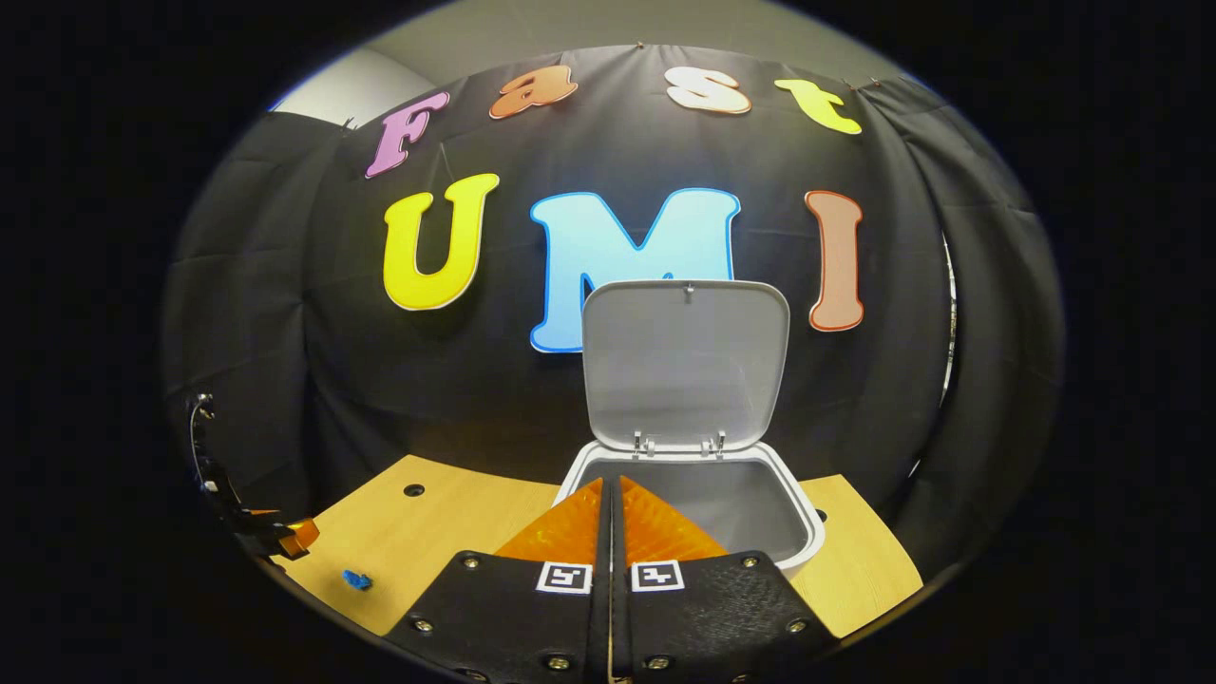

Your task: Press the lid of the desktop garbage bin to open it, pick up the crumpled paper on the desktop and throw it into the bin, then pick up the pop can on the desktop and drop it into the bin, and finally close the garbage bin lid.

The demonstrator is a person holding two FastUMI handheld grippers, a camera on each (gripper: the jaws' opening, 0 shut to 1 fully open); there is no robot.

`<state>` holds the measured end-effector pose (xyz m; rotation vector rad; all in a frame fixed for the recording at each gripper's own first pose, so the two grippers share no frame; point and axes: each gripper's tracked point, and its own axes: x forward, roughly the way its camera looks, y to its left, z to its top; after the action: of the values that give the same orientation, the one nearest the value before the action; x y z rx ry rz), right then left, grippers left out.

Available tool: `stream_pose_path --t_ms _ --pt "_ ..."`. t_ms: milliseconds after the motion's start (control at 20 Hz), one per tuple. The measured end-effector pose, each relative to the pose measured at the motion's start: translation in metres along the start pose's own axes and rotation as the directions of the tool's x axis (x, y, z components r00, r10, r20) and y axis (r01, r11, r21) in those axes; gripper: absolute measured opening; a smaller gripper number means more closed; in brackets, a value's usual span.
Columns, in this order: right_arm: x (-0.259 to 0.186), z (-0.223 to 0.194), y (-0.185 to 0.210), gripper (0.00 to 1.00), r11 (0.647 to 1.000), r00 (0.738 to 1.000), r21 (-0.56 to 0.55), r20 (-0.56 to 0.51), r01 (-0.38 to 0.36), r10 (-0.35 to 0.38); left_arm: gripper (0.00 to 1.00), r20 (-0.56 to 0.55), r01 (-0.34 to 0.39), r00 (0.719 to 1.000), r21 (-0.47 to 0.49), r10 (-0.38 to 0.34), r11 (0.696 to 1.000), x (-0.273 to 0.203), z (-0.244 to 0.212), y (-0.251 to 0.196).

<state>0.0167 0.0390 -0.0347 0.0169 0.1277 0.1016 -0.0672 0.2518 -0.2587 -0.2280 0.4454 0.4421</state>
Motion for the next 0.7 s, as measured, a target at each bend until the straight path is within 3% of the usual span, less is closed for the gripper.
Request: stream_pose_path --t_ms 700 --pt "0.003 -0.024 0.001 0.01 1.0 0.998 -0.027 -0.07 0.011 -0.012 0.96 -0.188 0.0 0.982 0.013 0.003 1.0 0.023 -0.098 0.006"
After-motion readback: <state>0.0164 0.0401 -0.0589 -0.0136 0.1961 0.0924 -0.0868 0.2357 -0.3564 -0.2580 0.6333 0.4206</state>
